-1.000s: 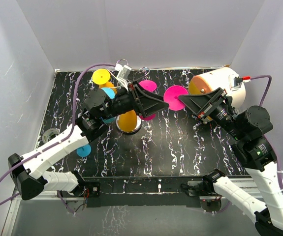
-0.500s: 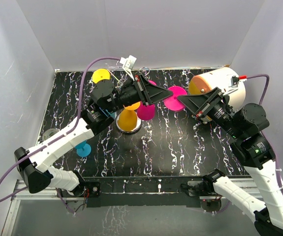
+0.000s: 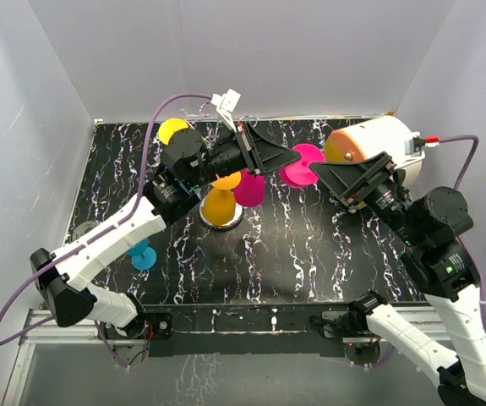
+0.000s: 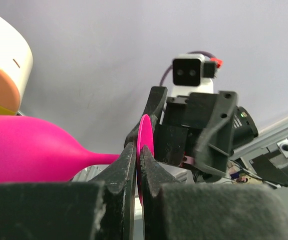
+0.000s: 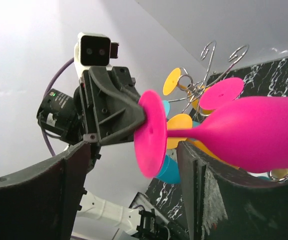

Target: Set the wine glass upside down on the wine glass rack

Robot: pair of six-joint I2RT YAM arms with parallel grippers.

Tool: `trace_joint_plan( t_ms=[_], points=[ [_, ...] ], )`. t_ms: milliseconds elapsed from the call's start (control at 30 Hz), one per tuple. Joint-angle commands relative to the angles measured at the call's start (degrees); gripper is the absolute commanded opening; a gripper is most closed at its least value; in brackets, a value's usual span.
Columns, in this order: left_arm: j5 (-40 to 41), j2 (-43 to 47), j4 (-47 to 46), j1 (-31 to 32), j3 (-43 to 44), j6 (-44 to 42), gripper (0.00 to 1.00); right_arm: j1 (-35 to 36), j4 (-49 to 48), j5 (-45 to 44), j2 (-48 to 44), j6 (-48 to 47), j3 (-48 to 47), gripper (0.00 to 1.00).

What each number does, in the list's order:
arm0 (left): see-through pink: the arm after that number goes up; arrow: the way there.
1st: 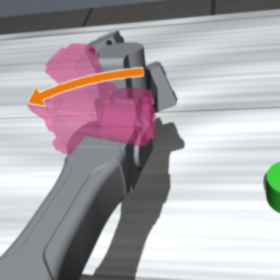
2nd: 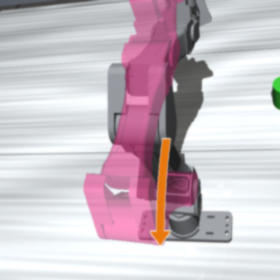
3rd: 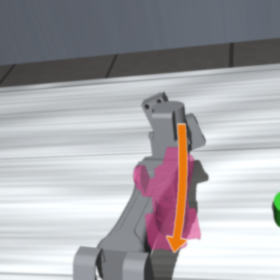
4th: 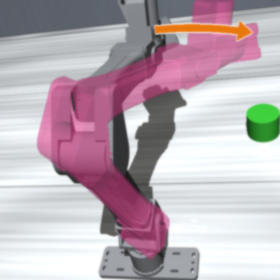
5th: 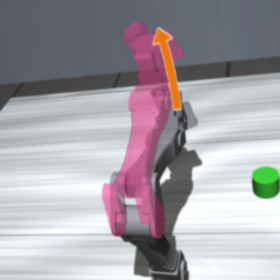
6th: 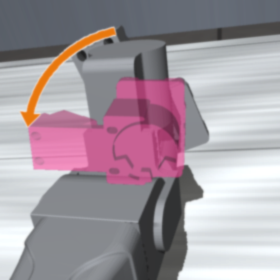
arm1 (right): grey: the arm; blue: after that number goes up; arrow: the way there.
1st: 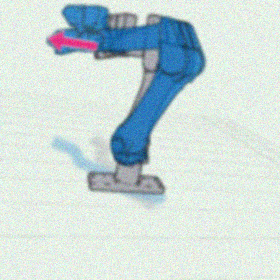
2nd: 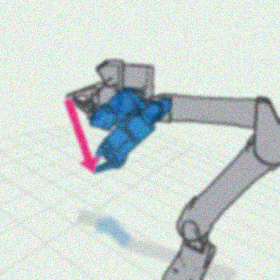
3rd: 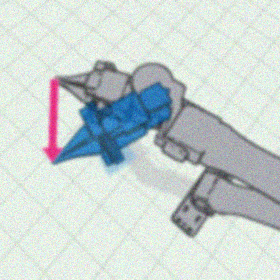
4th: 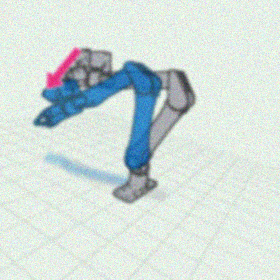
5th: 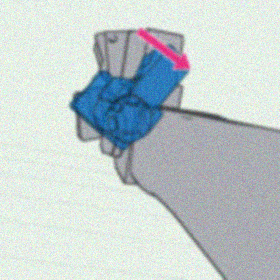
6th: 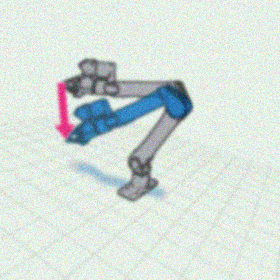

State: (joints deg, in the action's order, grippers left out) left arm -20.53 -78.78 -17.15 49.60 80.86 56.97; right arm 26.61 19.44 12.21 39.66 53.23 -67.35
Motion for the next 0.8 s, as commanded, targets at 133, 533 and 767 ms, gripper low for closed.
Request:
trace_joint_plan(
  t_ms=[133,533,767],
  points=[
    [3.71,-5.91,8.24,-4.5,12.51,1.54,0.0,0.2,-2.84,-8.31,-6.08,-1.57,2.88,0.76],
    [-0.33,-19.5,8.07,-13.17,25.07,11.9,0.0,0.18,1.28,-14.55,-8.68,-3.92,1.49,0.75],
    [2.31,-22.53,12.32,-14.23,29.42,11.04,0.0,0.19,1.34,-14.17,-8.85,-3.92,2.31,0.75]
  ],
)
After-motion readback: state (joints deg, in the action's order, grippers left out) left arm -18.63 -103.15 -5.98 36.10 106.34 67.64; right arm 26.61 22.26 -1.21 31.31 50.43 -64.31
